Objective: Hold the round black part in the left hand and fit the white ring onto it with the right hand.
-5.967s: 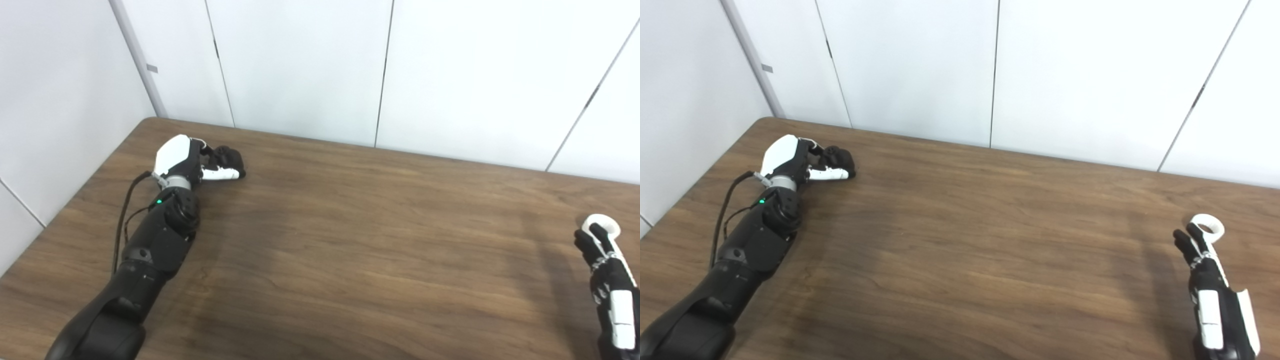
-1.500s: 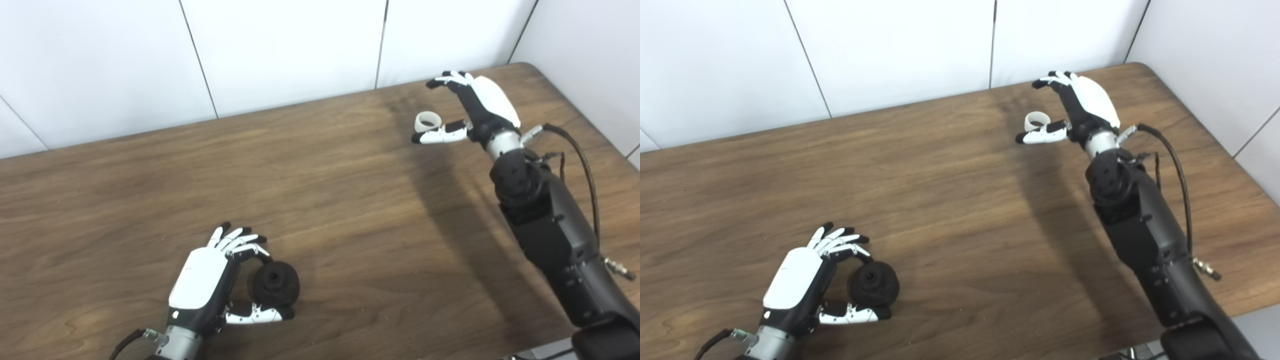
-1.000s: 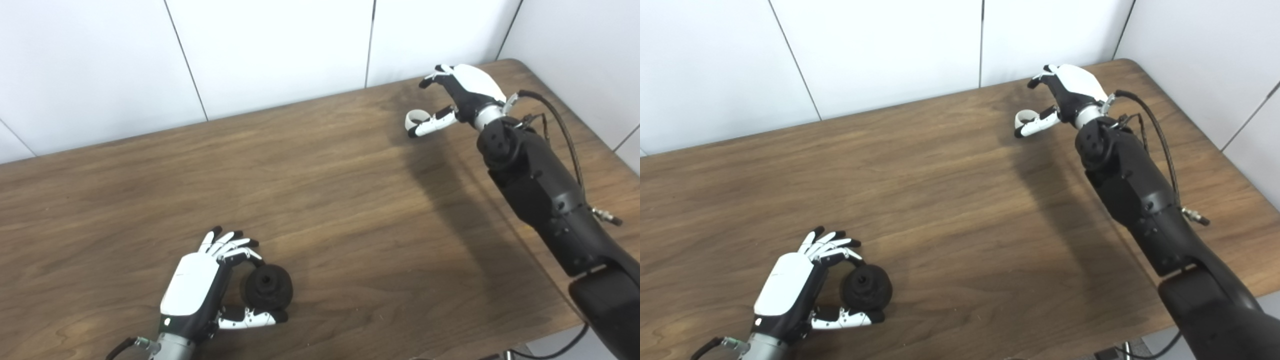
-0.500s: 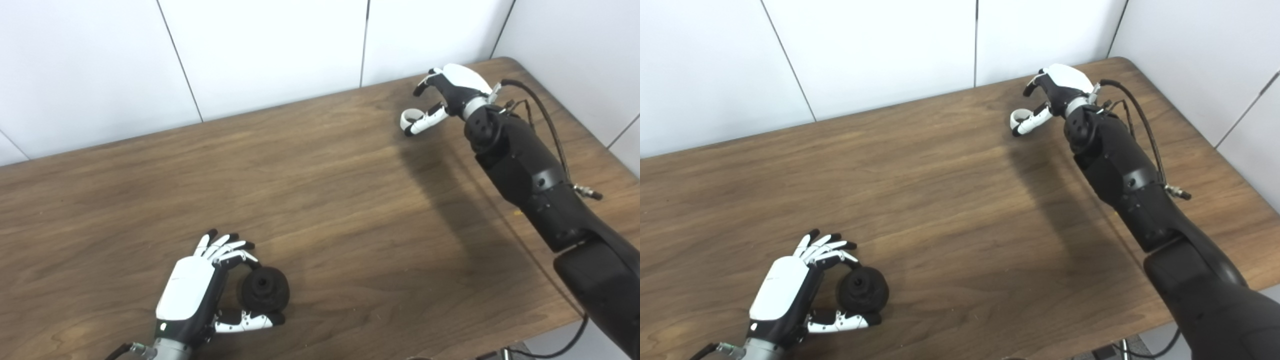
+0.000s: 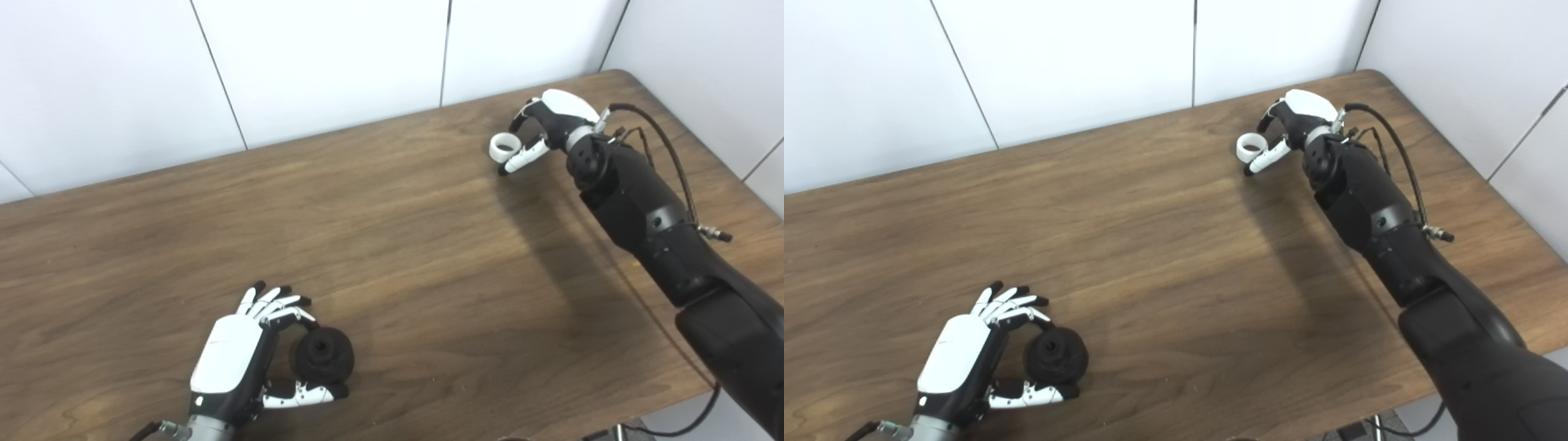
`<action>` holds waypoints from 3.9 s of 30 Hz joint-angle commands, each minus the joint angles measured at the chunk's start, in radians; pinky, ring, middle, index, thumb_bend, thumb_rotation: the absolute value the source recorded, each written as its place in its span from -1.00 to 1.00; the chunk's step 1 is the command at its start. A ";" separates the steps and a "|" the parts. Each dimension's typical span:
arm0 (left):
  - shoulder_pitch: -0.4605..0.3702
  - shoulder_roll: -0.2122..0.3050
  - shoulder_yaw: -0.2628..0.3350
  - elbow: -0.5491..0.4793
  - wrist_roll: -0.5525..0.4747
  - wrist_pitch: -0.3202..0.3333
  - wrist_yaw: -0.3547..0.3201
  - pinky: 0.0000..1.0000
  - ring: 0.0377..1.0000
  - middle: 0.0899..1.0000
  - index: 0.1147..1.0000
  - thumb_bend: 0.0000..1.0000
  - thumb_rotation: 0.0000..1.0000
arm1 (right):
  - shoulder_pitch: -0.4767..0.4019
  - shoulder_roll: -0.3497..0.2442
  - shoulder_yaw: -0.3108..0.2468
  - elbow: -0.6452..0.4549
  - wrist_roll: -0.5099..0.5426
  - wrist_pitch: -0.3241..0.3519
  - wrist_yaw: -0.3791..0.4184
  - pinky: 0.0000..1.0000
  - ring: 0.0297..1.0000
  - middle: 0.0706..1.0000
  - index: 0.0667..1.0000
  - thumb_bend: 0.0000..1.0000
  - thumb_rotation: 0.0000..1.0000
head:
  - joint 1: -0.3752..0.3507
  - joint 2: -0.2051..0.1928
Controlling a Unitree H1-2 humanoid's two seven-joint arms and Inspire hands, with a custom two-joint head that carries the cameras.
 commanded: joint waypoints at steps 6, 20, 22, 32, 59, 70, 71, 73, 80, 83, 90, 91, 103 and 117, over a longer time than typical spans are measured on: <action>0.009 0.008 -0.005 0.004 0.030 0.004 -0.015 1.00 0.78 0.54 -0.17 0.05 -0.90 | -0.068 -0.039 -0.001 0.004 -0.007 -0.020 -0.023 1.00 1.00 0.88 0.32 0.60 -0.37 | 0.003 0.002; 0.011 0.002 -0.008 -0.001 0.038 0.008 -0.018 1.00 0.79 0.54 -0.17 0.05 -0.90 | -0.080 -0.027 0.010 0.007 -0.005 -0.022 -0.024 1.00 1.00 0.88 0.29 0.60 -0.42 | 0.018 0.004; 0.011 0.001 -0.008 -0.002 0.038 0.009 -0.018 1.00 0.78 0.54 -0.17 0.05 -0.90 | -0.080 -0.027 0.012 0.007 -0.005 -0.021 -0.023 1.00 1.00 0.88 0.30 0.60 -0.42 | 0.018 0.004; 0.011 0.002 -0.010 -0.010 0.035 0.019 -0.032 1.00 0.79 0.54 -0.17 0.04 -0.90 | -0.084 -0.030 0.018 0.001 -0.007 -0.014 -0.019 1.00 1.00 0.87 0.29 0.60 -0.41 | 0.022 0.010; 0.012 0.004 -0.013 -0.016 0.040 0.027 -0.032 1.00 0.79 0.55 -0.17 0.05 -0.90 | -0.085 -0.028 0.013 -0.013 0.010 -0.007 -0.005 1.00 1.00 0.86 0.28 0.57 -0.43 | 0.032 0.024; 0.019 0.003 -0.012 -0.024 0.040 0.027 -0.033 1.00 0.79 0.54 -0.17 0.05 -0.90 | -0.080 -0.029 0.022 -0.013 0.006 -0.007 -0.003 1.00 1.00 0.84 0.22 0.54 -0.46 | 0.032 0.032; 0.021 0.003 -0.012 -0.026 0.041 0.027 -0.033 1.00 0.79 0.54 -0.17 0.05 -0.90 | -0.077 -0.028 0.020 -0.016 0.008 -0.007 -0.005 1.00 1.00 0.84 0.22 0.53 -0.46 | 0.033 0.034; 0.021 0.003 -0.012 -0.028 0.042 0.029 -0.035 1.00 0.79 0.54 -0.17 0.05 -0.90 | -0.073 -0.025 0.017 -0.019 0.010 -0.007 -0.011 1.00 1.00 0.82 0.18 0.52 -0.53 | 0.033 0.034; 0.024 0.003 -0.010 -0.034 0.040 0.027 -0.037 1.00 0.79 0.54 -0.17 0.05 -0.90 | -0.055 -0.014 -0.002 -0.023 0.019 -0.040 -0.066 1.00 0.96 0.71 -0.10 0.04 -0.73 | 0.034 0.039; 0.025 0.004 -0.010 -0.035 0.042 0.028 -0.038 1.00 0.79 0.54 -0.17 0.05 -0.90 | -0.049 -0.014 -0.002 -0.020 0.020 -0.050 -0.081 1.00 0.95 0.68 -0.10 0.04 -0.73 | 0.034 0.039; 0.023 0.004 -0.011 -0.033 0.046 0.026 -0.038 1.00 0.79 0.53 -0.17 0.05 -0.90 | -0.042 -0.019 0.009 -0.015 0.014 -0.052 -0.089 1.00 0.94 0.65 -0.10 0.04 -0.74 | 0.035 0.040; 0.022 0.004 -0.011 -0.032 0.047 0.027 -0.038 1.00 0.79 0.53 -0.17 0.05 -0.90 | -0.040 -0.019 0.008 -0.014 0.016 -0.053 -0.090 1.00 0.94 0.65 -0.10 0.04 -0.74 | 0.035 0.040; 0.016 -0.003 -0.017 -0.026 0.050 0.028 -0.040 1.00 0.78 0.53 -0.17 0.05 -0.90 | 0.009 -0.028 -0.007 -0.139 0.040 -0.072 -0.067 1.00 0.96 0.68 -0.10 0.04 -0.73 | 0.059 0.041; 0.008 -0.023 -0.037 -0.023 0.095 0.051 -0.046 1.00 0.78 0.54 -0.17 0.05 -0.90 | 0.054 -0.042 0.071 -0.475 -0.015 0.012 0.177 1.00 0.95 0.64 -0.10 0.05 -0.73 | 0.180 0.057</action>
